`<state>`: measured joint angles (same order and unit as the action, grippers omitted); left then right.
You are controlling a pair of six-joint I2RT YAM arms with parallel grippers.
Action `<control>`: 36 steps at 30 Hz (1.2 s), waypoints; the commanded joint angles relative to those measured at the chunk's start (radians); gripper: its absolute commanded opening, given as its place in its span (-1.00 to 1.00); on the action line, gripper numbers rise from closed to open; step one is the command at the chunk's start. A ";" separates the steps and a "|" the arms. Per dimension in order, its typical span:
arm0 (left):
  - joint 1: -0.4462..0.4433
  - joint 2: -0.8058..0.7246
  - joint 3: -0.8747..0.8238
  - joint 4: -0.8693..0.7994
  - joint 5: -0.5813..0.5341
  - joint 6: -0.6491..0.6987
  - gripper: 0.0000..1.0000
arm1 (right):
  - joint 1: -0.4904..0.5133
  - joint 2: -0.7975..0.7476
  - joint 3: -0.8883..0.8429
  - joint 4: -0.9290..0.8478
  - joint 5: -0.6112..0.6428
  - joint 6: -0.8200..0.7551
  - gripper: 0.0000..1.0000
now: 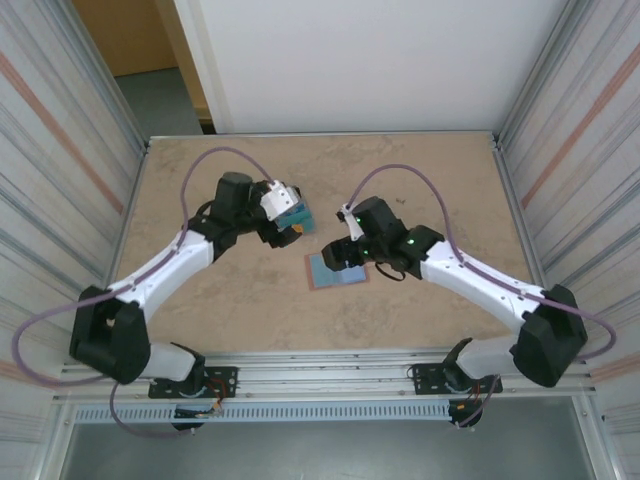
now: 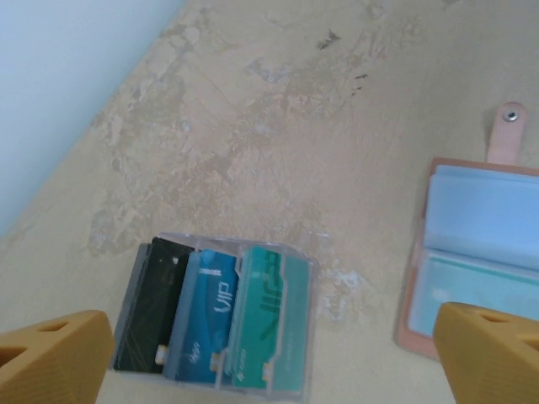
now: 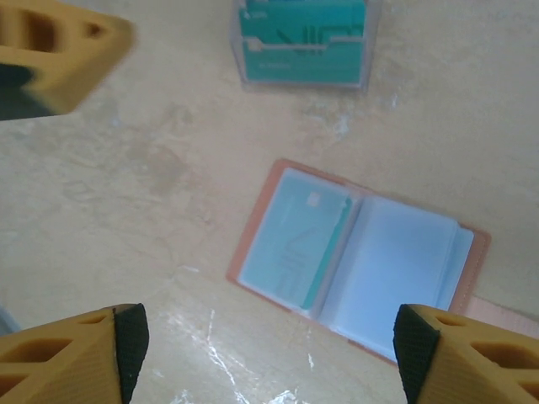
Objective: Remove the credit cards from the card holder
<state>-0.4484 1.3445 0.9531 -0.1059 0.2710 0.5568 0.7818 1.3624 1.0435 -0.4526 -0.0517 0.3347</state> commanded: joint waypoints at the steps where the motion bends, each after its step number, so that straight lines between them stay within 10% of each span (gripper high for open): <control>1: -0.013 -0.116 -0.097 0.112 -0.201 -0.188 0.97 | 0.042 0.079 0.053 -0.102 0.107 0.076 0.59; 13: -0.042 -0.371 -0.355 0.084 -0.489 -0.583 0.97 | 0.137 0.413 0.241 -0.164 0.115 0.101 0.41; 36: -0.041 -0.359 -0.377 0.047 -0.470 -0.647 0.97 | 0.130 0.624 0.344 -0.226 0.167 0.093 0.18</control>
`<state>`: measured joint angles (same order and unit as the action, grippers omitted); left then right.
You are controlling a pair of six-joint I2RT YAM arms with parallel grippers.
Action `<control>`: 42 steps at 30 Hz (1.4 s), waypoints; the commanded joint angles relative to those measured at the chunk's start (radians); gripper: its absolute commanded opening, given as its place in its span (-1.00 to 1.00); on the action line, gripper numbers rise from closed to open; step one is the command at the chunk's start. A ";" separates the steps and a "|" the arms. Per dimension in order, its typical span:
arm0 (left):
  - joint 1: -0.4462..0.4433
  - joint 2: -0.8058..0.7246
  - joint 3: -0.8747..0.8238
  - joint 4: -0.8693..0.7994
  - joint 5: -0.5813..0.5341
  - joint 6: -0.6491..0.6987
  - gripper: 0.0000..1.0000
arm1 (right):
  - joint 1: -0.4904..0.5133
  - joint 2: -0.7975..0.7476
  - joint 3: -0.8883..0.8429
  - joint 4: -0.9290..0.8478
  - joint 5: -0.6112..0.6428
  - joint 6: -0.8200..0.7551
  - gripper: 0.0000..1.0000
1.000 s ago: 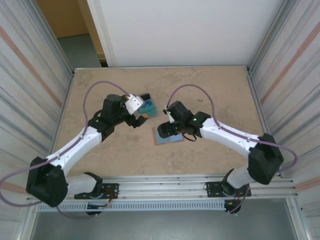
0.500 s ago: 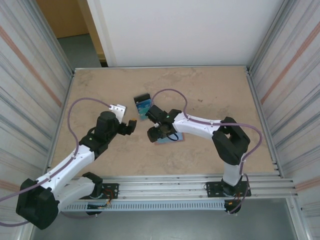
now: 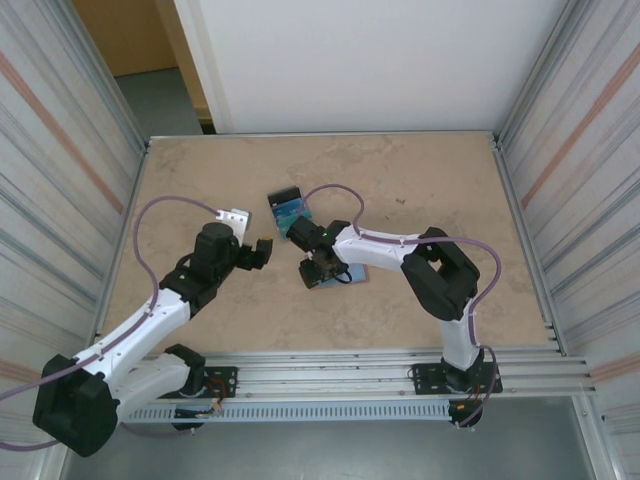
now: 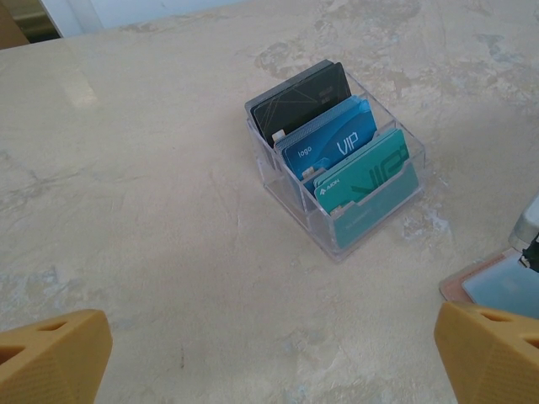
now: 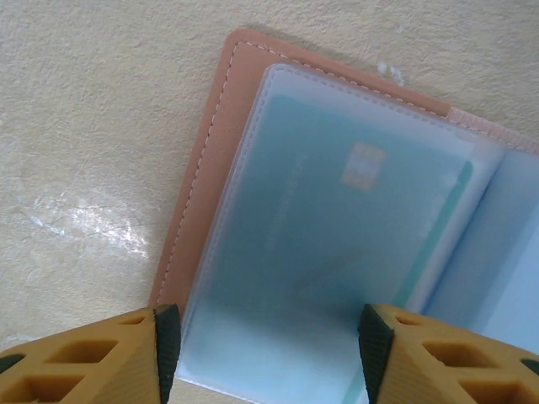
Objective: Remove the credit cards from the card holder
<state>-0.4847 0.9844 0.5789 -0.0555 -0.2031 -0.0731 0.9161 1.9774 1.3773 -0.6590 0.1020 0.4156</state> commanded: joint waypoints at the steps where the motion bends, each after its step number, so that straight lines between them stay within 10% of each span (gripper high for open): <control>1: -0.005 0.001 -0.001 -0.004 0.005 -0.018 0.97 | -0.006 0.009 0.005 -0.015 0.007 0.012 0.18; 15: -0.006 -0.001 0.006 -0.009 0.011 -0.014 0.97 | -0.024 -0.001 -0.027 0.009 -0.009 0.018 -0.03; 28: -0.008 0.001 0.008 -0.007 0.018 -0.013 0.97 | -0.014 -0.010 -0.040 0.021 -0.038 0.018 0.21; 42: -0.016 -0.016 0.010 -0.011 0.016 -0.015 0.97 | -0.016 -0.020 -0.069 0.031 -0.043 0.022 -0.19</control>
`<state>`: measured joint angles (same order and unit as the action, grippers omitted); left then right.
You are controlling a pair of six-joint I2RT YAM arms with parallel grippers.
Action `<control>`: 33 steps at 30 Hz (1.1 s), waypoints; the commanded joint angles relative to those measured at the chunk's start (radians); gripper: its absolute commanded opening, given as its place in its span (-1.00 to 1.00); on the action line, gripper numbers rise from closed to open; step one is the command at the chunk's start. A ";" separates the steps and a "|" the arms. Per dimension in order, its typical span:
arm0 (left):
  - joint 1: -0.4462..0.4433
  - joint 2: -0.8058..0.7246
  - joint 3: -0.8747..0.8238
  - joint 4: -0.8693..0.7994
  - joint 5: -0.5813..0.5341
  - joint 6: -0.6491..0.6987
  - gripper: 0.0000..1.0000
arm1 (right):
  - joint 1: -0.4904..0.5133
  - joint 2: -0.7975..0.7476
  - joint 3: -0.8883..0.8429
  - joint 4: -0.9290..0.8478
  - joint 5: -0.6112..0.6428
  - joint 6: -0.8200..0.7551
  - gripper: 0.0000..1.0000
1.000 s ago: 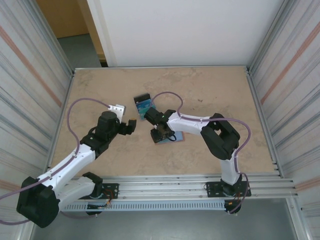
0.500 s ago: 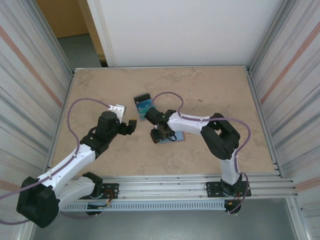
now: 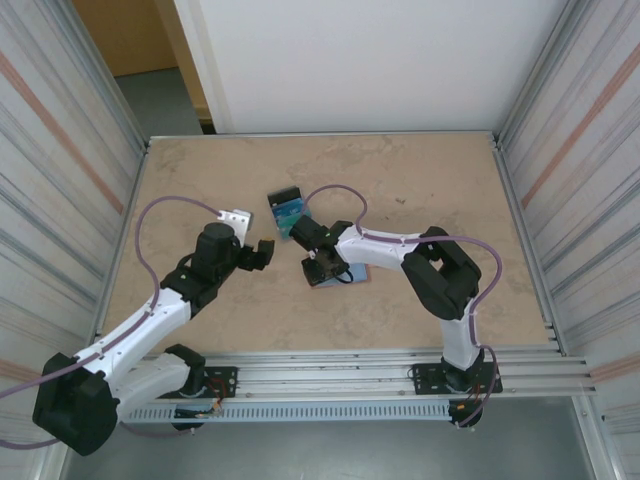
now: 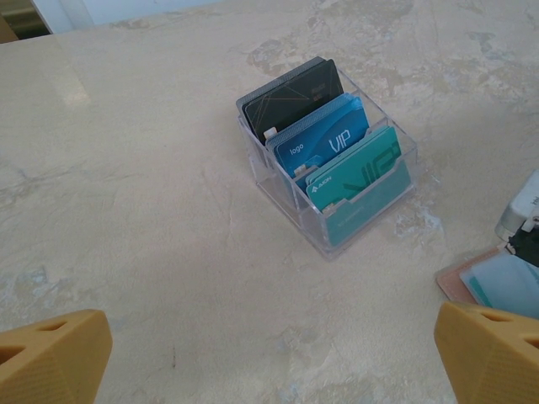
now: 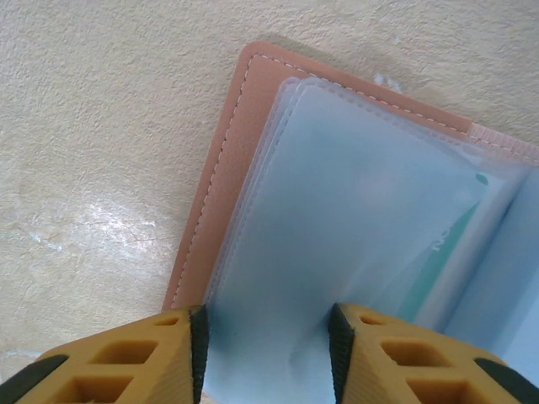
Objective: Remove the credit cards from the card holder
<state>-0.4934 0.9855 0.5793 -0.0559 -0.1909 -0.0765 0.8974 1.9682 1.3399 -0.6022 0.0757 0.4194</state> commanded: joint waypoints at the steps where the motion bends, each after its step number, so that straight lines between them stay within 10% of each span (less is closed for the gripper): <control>1: -0.011 -0.021 0.011 -0.014 0.000 -0.011 0.97 | 0.002 -0.017 -0.034 -0.020 -0.027 0.019 -0.23; 11: -0.088 -0.066 0.037 -0.033 -0.067 0.017 0.97 | -0.005 -0.107 -0.095 0.091 -0.219 -0.003 -0.46; 33: -0.123 -0.030 0.053 -0.020 -0.115 0.029 0.97 | -0.049 -0.142 -0.067 -0.022 0.045 0.016 -0.25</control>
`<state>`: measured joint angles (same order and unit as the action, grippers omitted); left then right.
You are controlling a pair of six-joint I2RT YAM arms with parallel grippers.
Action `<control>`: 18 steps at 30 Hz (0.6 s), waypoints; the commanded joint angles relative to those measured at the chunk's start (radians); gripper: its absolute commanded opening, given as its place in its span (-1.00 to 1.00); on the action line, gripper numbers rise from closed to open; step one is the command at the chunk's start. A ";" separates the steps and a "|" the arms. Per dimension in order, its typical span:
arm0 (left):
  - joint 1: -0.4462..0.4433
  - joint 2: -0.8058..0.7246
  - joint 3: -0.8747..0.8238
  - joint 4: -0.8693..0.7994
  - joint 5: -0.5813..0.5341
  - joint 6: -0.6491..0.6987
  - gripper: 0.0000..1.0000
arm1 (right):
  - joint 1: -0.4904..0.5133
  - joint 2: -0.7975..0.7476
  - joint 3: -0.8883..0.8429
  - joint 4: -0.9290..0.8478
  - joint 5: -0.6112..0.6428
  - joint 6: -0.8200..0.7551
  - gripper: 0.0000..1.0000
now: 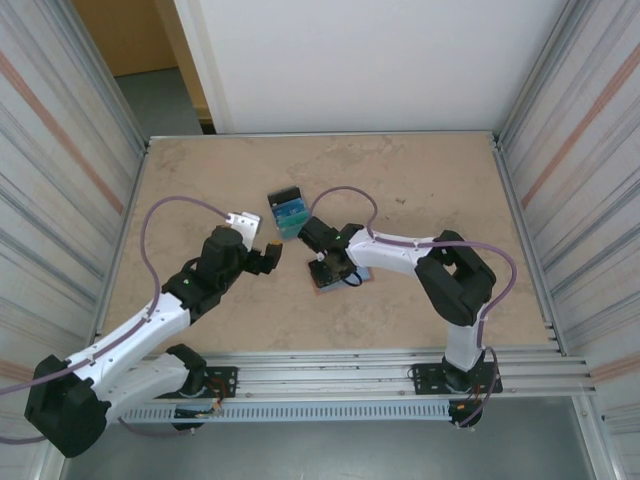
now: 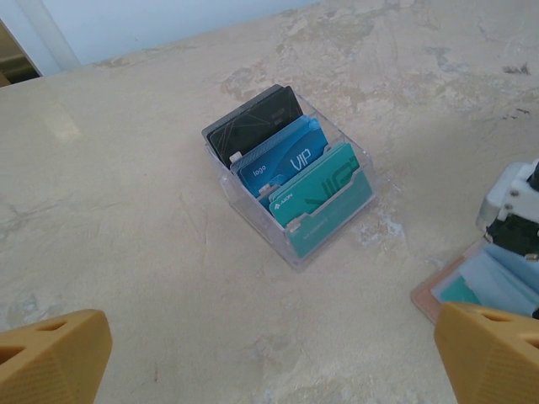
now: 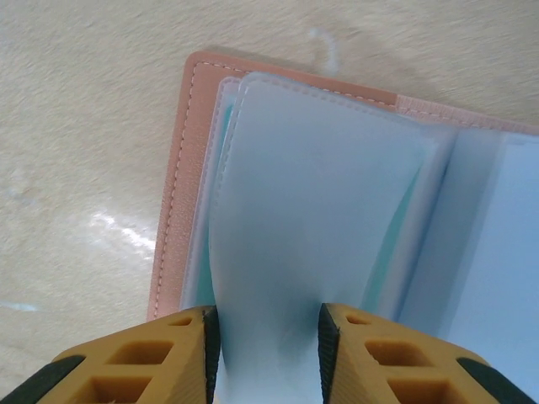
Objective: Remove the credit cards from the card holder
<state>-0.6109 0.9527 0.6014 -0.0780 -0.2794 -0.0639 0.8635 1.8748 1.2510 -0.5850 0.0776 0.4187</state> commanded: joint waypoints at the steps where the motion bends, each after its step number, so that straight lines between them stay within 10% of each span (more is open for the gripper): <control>1: -0.006 0.004 0.031 0.002 -0.027 0.017 0.97 | -0.020 -0.054 0.022 -0.042 0.049 0.016 -0.25; 18: -0.010 0.001 0.034 -0.001 -0.033 0.024 0.97 | -0.111 -0.129 -0.037 -0.053 0.101 0.035 -0.18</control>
<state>-0.6109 0.9554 0.6022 -0.0780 -0.2901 -0.0521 0.7673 1.7893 1.2362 -0.6109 0.1509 0.4198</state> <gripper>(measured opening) 0.987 0.412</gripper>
